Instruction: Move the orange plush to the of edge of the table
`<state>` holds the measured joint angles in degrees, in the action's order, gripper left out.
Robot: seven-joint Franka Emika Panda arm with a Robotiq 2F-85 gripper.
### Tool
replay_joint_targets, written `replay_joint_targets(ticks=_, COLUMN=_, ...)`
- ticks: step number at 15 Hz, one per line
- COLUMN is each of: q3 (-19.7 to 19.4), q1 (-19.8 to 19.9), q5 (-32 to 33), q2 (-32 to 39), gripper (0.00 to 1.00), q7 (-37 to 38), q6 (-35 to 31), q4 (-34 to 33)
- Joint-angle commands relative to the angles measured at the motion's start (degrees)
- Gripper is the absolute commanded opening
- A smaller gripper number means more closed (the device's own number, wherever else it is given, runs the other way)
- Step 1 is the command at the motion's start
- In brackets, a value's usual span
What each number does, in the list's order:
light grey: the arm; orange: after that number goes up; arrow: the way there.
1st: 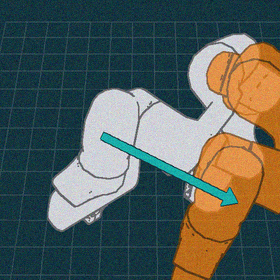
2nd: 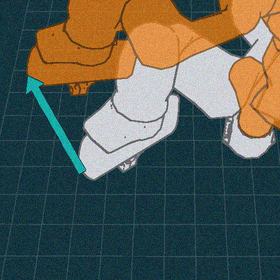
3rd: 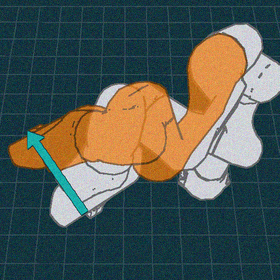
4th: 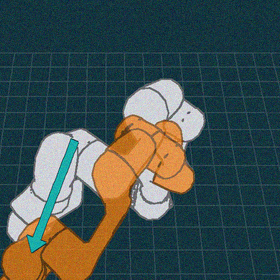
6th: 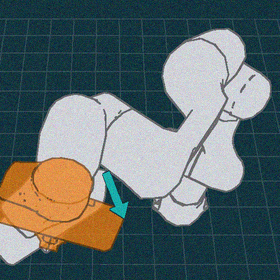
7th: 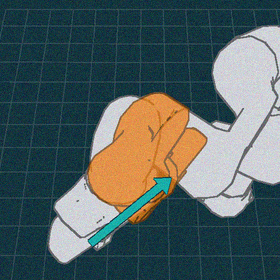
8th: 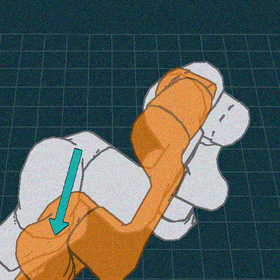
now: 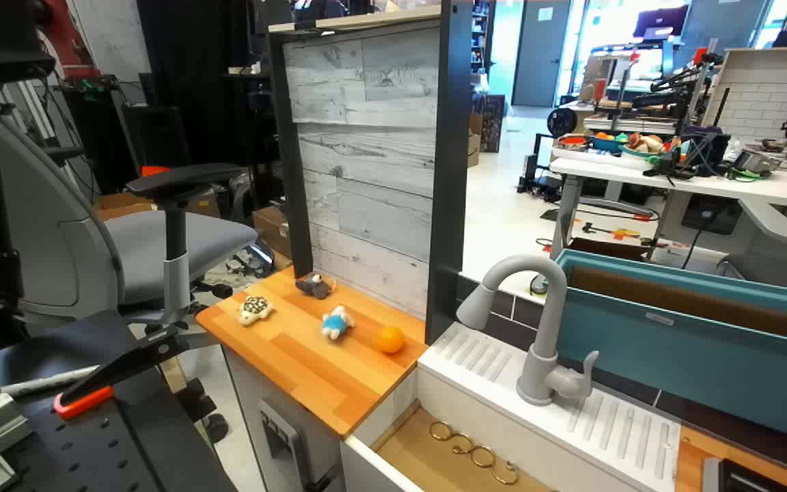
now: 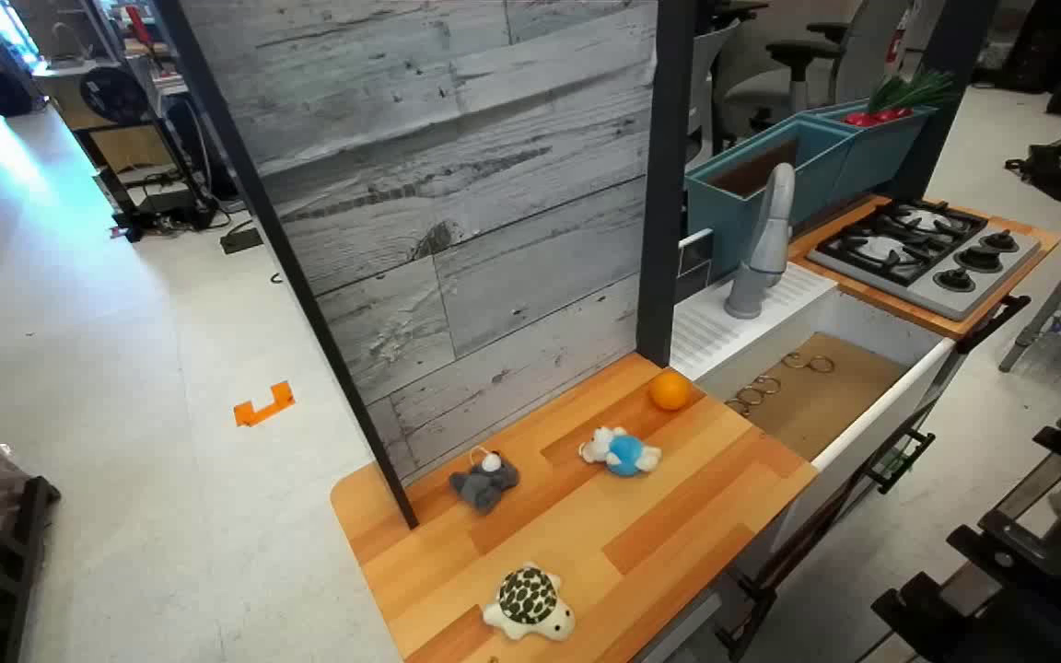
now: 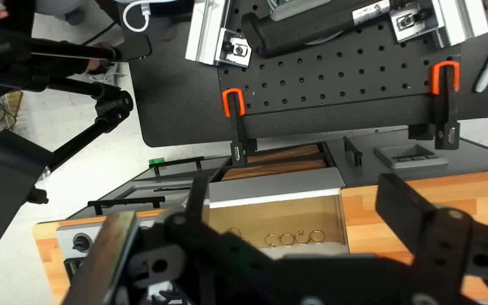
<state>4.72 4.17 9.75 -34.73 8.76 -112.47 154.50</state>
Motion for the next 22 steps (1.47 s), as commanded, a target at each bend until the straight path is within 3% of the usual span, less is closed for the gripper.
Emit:
replay_joint_targets(ticks=1, q3=-0.59, q1=-0.64, q5=0.32, q2=0.03, gripper=1.0, q7=0.31, q6=0.16, q4=-0.09)
replay_joint_targets(ticks=15, q3=-0.59, q1=-0.64, q5=0.32, q2=0.03, gripper=1.0, q7=0.31, q6=0.16, q4=-0.09)
replay_joint_targets(ticks=19, q3=0.8, q1=-0.83, q5=1.11, q2=6.28, gripper=1.0, q7=2.17, q6=-4.51, q4=-1.67)
replay_joint_targets(ticks=22, q3=2.66, q1=-1.26, q5=2.54, q2=14.15, gripper=1.0, q7=4.1, q6=-11.94, q4=-3.68)
